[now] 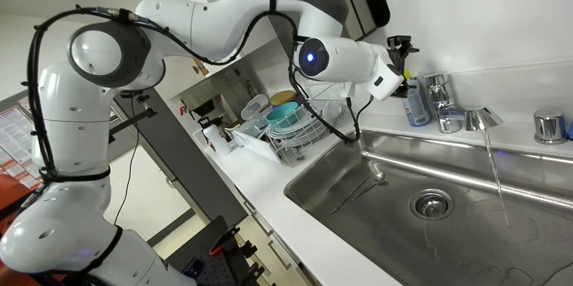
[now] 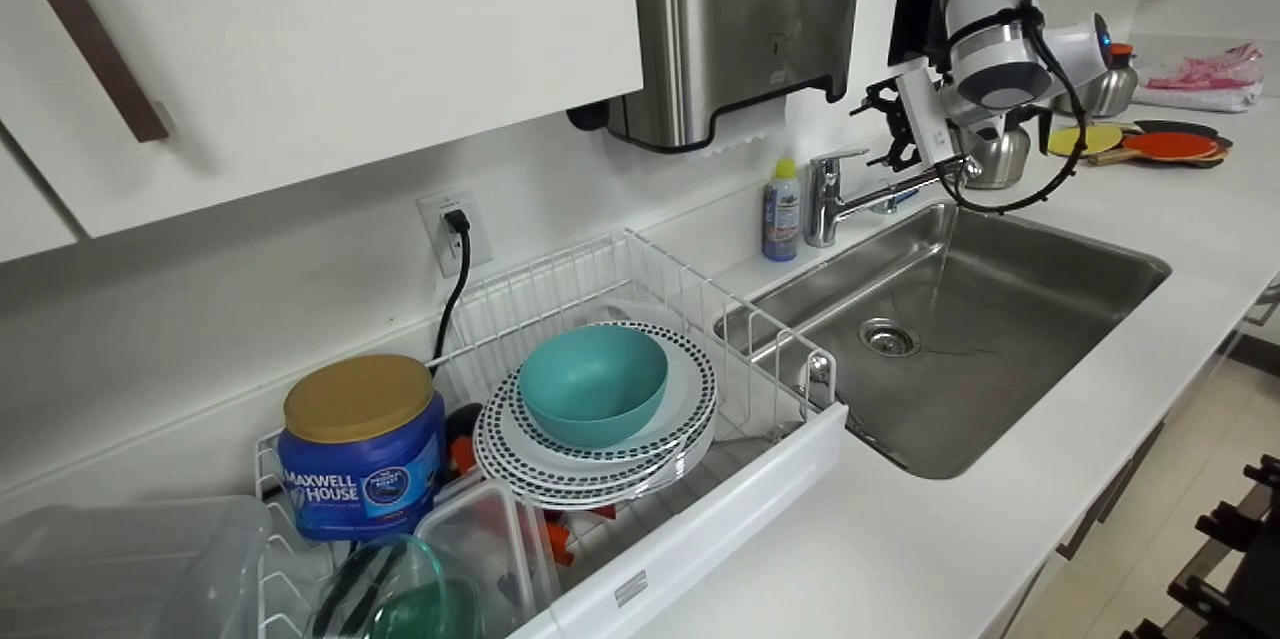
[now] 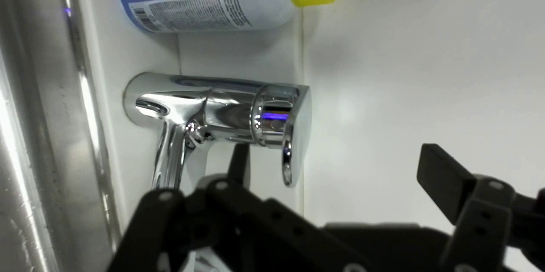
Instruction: Open and close the faucet and then put the spoon in the sink on the dish rack
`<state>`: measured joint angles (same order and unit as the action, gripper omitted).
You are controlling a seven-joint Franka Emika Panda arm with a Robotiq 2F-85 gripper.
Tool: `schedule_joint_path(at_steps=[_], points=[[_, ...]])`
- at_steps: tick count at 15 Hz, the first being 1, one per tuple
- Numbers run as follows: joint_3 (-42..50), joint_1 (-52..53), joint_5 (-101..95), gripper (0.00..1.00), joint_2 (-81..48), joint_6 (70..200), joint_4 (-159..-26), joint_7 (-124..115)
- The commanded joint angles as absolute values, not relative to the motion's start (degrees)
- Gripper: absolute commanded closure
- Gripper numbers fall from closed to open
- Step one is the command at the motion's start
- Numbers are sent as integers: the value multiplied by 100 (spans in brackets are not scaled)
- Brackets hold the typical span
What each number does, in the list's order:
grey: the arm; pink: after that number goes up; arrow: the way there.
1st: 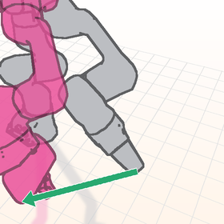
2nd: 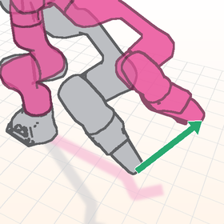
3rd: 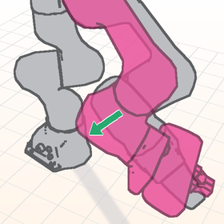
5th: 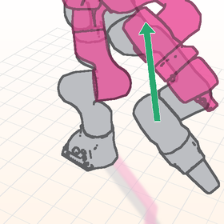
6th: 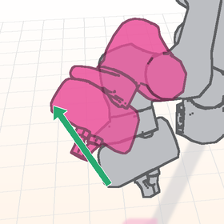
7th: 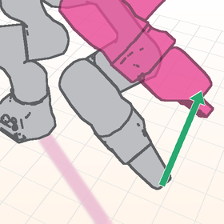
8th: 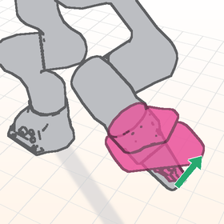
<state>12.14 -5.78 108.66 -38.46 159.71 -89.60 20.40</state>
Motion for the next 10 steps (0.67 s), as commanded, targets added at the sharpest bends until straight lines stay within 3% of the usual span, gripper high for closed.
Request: schedule_joint_path(at_steps=[1, 3, 4, 5, 10], points=[[1164, -631, 11017, 0, -4145, 15903, -8514, 1899], [1161, -625, 11028, 0, -4257, 15916, -8390, 1881], [1160, -626, 11046, 25, -4315, 15924, -8313, 1880], [1159, -624, 11057, 26, -4351, 15926, -8275, 1890], [1164, -631, 11067, 64, -4483, 15933, -8117, 1885]])
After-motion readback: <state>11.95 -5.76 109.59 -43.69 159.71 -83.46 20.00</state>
